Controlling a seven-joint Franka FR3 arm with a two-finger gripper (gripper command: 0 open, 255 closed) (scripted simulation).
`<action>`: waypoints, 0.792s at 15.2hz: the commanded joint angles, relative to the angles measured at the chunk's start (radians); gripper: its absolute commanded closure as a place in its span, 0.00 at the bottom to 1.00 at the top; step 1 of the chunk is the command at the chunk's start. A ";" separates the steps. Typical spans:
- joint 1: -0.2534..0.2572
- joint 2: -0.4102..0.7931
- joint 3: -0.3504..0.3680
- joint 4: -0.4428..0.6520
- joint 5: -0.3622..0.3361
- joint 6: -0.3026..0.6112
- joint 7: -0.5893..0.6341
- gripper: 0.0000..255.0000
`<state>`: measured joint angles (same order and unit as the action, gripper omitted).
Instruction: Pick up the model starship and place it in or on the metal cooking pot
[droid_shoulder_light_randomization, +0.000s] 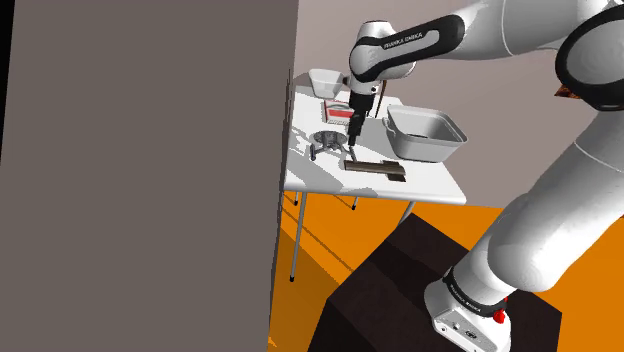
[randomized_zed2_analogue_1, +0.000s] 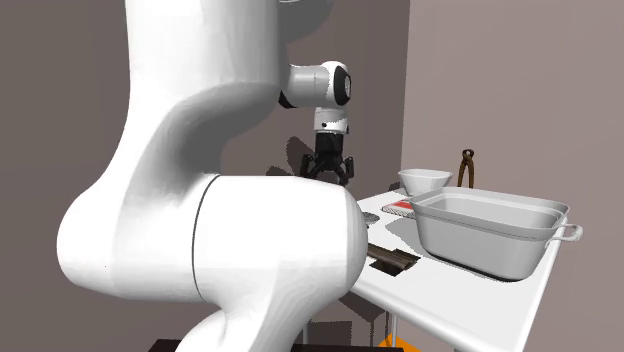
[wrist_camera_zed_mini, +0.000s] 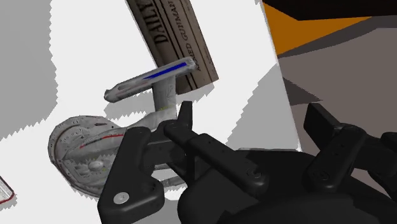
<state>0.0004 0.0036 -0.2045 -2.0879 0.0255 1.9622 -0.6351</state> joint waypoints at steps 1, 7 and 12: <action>-0.005 0.090 -0.005 0.075 0.018 0.016 -0.052 0.00; -0.035 0.328 0.005 0.308 0.065 0.028 -0.177 0.00; -0.039 0.366 0.010 0.298 0.073 0.076 -0.190 0.00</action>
<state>-0.0380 0.3609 -0.1953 -1.7869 0.0962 2.0259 -0.8229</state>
